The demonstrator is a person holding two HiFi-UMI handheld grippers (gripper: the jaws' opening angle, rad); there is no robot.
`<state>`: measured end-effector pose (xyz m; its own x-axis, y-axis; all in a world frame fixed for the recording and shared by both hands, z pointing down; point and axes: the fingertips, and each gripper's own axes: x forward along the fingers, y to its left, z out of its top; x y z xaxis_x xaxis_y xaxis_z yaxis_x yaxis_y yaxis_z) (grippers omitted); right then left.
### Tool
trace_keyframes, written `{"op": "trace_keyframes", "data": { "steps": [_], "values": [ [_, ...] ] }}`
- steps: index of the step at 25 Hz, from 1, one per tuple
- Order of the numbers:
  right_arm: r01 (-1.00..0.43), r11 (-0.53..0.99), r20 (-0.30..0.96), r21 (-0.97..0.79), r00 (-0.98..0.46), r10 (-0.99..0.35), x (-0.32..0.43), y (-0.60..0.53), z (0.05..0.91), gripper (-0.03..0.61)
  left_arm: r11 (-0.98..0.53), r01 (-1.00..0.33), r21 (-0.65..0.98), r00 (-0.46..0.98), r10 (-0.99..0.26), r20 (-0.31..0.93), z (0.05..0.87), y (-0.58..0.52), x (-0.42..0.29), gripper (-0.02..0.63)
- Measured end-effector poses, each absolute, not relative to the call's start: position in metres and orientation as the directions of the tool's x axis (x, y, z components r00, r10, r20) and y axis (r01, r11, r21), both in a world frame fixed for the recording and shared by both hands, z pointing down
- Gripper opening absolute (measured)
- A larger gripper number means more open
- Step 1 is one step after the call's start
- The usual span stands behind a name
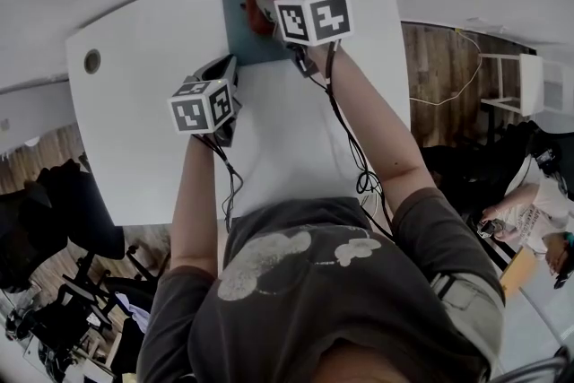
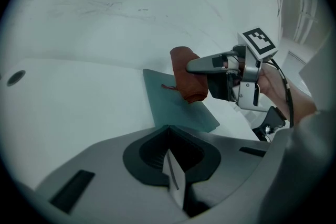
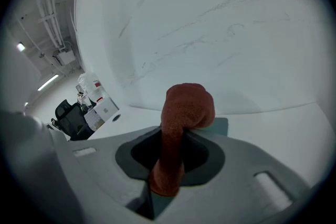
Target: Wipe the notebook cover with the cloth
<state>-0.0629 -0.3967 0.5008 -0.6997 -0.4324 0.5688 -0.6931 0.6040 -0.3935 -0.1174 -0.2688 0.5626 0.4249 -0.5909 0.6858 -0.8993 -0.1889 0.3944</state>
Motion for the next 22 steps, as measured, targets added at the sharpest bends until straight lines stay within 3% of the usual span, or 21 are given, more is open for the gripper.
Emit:
{"op": "trace_keyframes", "data": {
  "steps": [10, 22],
  "values": [
    [-0.624, 0.651, 0.563, -0.433, -0.751, -0.345, -0.124, -0.364, 0.511, 0.078, -0.179, -0.897, 0.403, 0.424, -0.601, 0.677, 0.563, -0.269, -0.119, 0.008],
    [-0.653, 0.658, 0.638, -0.375, -0.696, -0.328, -0.122, -0.361, 0.535, 0.078, -0.174, -0.898, 0.404, 0.421, -0.604, 0.676, 0.563, -0.269, -0.119, 0.008]
  ]
}}
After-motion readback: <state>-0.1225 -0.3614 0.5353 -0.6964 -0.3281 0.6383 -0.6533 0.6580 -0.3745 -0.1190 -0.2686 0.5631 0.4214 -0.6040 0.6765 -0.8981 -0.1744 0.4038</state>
